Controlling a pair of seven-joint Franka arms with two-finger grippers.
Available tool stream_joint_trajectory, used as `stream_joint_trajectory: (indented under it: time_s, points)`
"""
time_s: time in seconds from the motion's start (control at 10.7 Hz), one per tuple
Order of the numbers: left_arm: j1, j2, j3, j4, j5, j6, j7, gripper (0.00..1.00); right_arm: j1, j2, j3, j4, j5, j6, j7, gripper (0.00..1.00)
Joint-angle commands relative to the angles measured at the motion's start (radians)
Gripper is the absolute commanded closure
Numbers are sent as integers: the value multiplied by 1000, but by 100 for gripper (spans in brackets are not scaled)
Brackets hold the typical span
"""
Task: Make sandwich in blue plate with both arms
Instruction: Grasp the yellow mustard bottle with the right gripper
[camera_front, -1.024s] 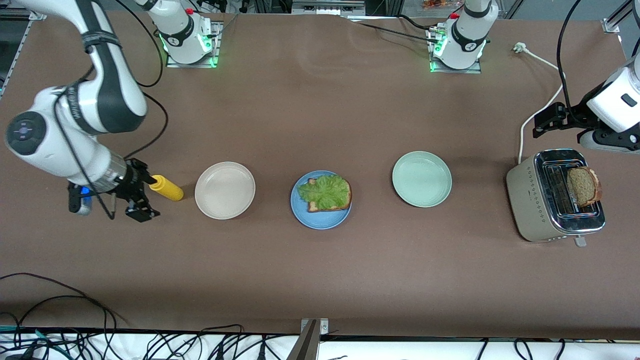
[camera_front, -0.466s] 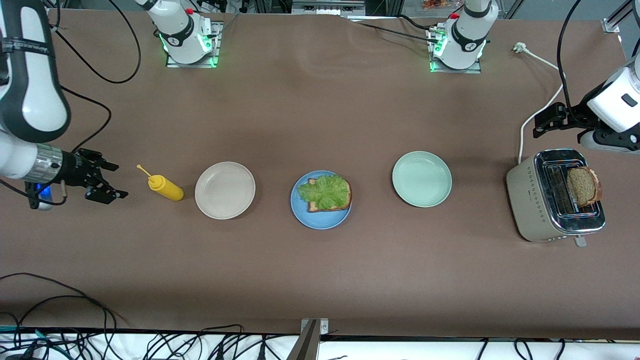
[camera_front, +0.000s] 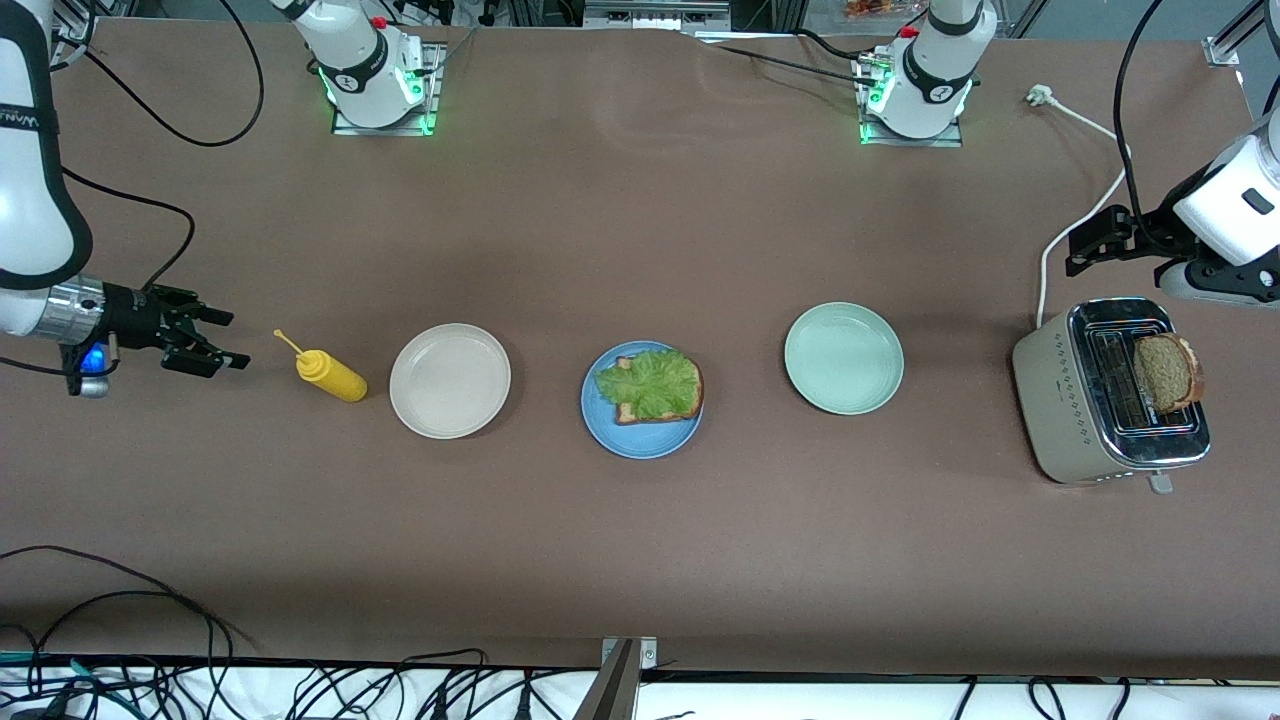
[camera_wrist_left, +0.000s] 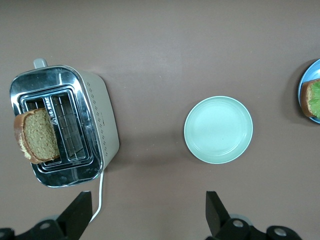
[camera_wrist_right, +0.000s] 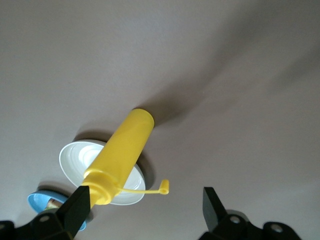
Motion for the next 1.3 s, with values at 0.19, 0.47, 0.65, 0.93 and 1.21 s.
stream_joint_trajectory:
  time_s: [0.19,0.47,0.65,0.93,1.21]
  points:
    - [4,-8,-4,-3,6,13,21,0,-55,147,0,-17,255,28,-44,0]
    - [3,-8,-4,-3,6,13,21,0,-93,215,0,-16,339,48,-35,0]
    - [3,-6,-4,-2,6,13,21,0,-93,223,4,-21,342,39,-24,0]
    - [6,-2,-4,0,3,13,21,0,-92,243,69,-21,409,48,40,0]
    - [6,-2,2,0,3,13,21,0,-89,253,98,-18,453,75,48,0]
